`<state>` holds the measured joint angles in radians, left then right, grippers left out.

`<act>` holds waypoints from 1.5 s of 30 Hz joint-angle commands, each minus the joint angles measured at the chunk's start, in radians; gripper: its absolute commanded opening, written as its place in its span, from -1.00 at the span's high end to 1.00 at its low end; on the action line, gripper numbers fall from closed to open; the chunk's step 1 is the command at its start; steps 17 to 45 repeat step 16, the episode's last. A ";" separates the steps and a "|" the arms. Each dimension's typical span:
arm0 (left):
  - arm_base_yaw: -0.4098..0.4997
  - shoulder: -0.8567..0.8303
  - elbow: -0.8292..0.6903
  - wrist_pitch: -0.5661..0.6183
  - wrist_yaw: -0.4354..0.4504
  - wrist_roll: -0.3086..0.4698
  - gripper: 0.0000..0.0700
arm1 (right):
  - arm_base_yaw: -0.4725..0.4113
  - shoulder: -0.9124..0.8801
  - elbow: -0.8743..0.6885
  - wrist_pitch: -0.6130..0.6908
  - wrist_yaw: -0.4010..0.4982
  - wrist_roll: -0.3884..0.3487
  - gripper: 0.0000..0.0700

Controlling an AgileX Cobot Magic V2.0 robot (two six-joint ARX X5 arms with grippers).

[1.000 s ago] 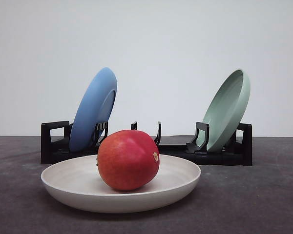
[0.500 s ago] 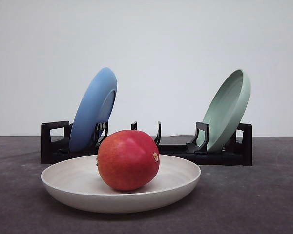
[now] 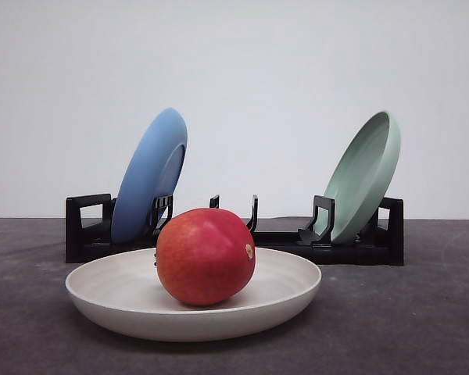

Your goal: Place pomegranate in white plate

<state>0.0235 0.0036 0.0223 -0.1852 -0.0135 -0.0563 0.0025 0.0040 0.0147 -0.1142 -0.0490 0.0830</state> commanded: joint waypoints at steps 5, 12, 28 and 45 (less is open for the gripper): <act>0.000 -0.001 -0.010 -0.002 -0.003 -0.006 1.00 | -0.001 0.000 -0.004 0.013 0.001 0.009 0.90; 0.000 -0.001 -0.010 -0.002 -0.003 -0.006 1.00 | -0.001 0.000 -0.004 0.013 0.001 0.009 0.90; 0.000 -0.001 -0.010 -0.002 -0.003 -0.006 1.00 | -0.001 0.000 -0.004 0.013 0.001 0.009 0.90; 0.000 -0.001 -0.010 -0.002 -0.003 -0.006 1.00 | -0.001 0.000 -0.004 0.013 0.001 0.009 0.90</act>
